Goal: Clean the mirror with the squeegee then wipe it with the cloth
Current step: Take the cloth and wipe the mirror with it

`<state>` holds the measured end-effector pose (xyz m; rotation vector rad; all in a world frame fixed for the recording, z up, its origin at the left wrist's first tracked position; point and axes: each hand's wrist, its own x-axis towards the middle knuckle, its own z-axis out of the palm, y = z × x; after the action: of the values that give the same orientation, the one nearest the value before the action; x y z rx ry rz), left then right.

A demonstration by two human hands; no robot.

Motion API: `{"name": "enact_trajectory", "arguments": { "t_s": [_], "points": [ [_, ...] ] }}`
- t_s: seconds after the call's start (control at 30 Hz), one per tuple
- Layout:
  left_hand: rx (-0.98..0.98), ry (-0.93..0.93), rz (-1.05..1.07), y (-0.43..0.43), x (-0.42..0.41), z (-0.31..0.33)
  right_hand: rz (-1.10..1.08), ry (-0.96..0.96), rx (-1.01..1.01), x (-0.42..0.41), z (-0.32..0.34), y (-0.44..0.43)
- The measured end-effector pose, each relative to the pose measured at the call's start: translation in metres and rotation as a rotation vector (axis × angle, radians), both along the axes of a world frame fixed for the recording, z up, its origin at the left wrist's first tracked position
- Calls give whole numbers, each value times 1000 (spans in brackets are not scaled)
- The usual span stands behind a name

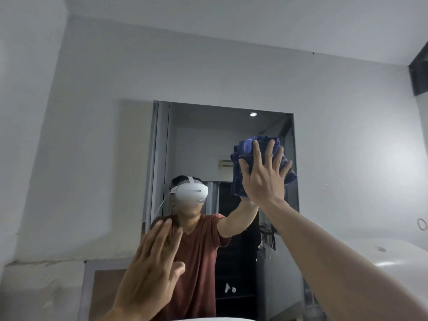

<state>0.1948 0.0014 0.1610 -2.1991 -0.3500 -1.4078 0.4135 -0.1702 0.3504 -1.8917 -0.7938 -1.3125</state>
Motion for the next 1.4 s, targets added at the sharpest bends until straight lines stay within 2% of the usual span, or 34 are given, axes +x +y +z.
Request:
{"name": "enact_trajectory", "arguments": {
  "t_s": [0.27, 0.63, 0.97, 1.23, 1.4],
  "points": [
    [-20, 5, 36, 8, -9, -21, 48, -137, -55, -49, 17, 43],
    [-33, 63, 53, 4, -20, -26, 107, -396, -245, -123, 36, 104],
    [-93, 151, 101, 4, -30, -50, 135, -669, -544, -122, -2, 100],
    [-97, 130, 88, 2, -32, -49, 136, -702, -661, -101, -40, 85],
    [-139, 119, 14, 2, -31, -51, 97, -619, -603, -87, -54, 69]
  ]
}}
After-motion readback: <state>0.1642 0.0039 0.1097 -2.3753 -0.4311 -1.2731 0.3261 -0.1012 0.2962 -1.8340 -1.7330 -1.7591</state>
